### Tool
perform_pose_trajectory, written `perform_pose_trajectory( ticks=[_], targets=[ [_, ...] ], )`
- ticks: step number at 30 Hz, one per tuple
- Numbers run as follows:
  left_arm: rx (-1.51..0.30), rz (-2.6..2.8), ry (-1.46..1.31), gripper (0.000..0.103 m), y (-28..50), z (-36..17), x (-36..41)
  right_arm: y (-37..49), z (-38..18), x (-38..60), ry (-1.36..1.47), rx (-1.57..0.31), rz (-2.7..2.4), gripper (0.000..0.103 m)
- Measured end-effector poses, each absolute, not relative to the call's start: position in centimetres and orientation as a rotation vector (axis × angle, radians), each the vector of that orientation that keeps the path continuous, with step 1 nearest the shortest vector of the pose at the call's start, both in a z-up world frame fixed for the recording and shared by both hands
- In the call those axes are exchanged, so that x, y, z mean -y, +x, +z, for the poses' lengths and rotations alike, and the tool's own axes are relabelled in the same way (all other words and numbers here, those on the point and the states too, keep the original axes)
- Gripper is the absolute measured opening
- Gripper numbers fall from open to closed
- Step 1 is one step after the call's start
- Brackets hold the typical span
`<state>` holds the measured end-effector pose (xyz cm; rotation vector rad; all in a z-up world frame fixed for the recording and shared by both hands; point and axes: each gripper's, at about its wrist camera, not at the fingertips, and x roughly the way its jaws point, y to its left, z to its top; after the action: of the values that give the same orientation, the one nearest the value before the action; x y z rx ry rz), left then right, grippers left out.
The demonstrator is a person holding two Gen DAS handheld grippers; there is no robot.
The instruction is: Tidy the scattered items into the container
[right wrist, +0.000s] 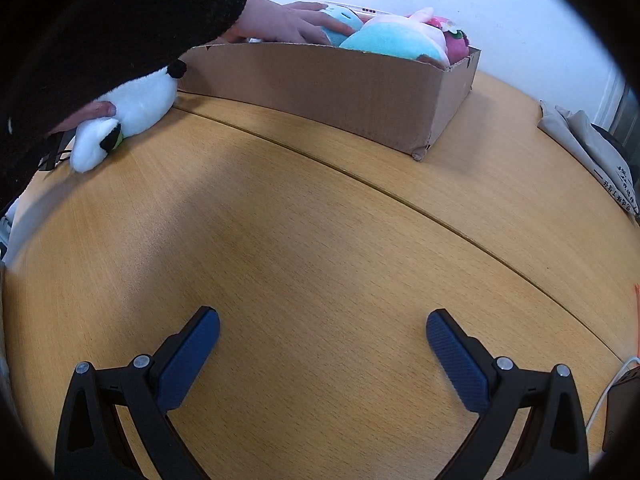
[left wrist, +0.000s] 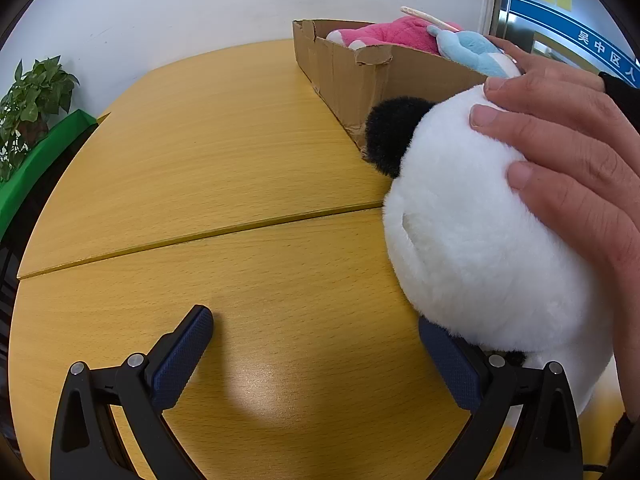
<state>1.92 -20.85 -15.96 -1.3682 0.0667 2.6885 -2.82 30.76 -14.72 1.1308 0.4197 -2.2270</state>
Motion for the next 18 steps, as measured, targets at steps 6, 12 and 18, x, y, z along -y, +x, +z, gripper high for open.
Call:
perform_pose_trajectory(
  ticks=[6,12,18],
  targets=[
    [-0.067,2.689,-1.368,0.103,2.01,-15.99,20.77,-2.73,-14.74,-30.83,1.131,-0.42,-2.227,0.103],
    [-0.067,2.689,-1.368,0.103,2.1,-16.05,20.69,-2.74,-14.74,-30.83,1.131,-0.419,-2.227,0.103],
    [-0.066,2.689,-1.368,0.103,1.78,-15.92,20.95,-2.8,-14.73,-30.86,1.132,-0.419,-2.227,0.103]
  ],
)
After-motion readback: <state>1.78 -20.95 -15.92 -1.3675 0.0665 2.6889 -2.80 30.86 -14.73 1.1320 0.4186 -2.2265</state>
